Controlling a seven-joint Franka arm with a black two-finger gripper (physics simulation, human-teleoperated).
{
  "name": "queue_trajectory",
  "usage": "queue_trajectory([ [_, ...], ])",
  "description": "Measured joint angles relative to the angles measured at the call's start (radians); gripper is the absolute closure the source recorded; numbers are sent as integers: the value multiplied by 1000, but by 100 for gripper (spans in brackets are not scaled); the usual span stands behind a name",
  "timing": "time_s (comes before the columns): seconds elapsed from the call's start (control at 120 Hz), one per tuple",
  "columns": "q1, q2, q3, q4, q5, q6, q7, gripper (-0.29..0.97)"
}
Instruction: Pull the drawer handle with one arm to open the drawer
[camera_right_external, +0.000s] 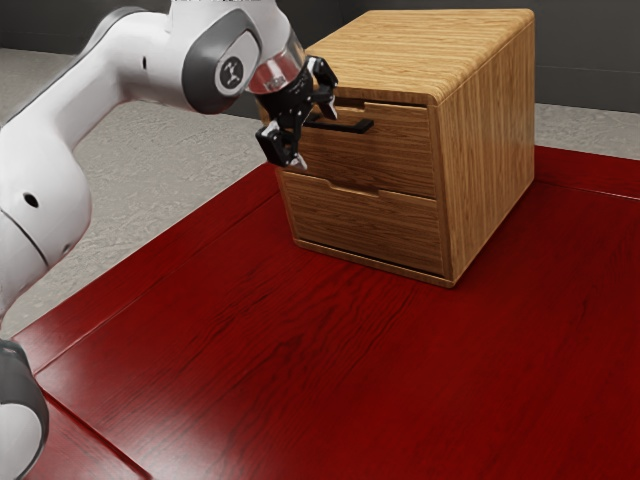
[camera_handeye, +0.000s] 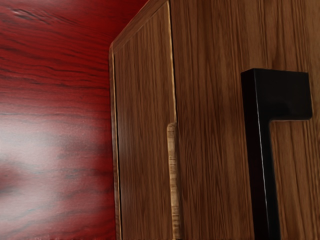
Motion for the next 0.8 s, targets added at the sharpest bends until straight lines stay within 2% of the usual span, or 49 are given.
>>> queue_trajectory([
  [0.658, 28, 48, -15, 12, 0, 98, 20, 0],
  [0.7, 28, 49, -18, 12, 0, 101, 20, 3],
  [0.8, 27, 45, -25, 9, -2, 106, 21, 19],
])
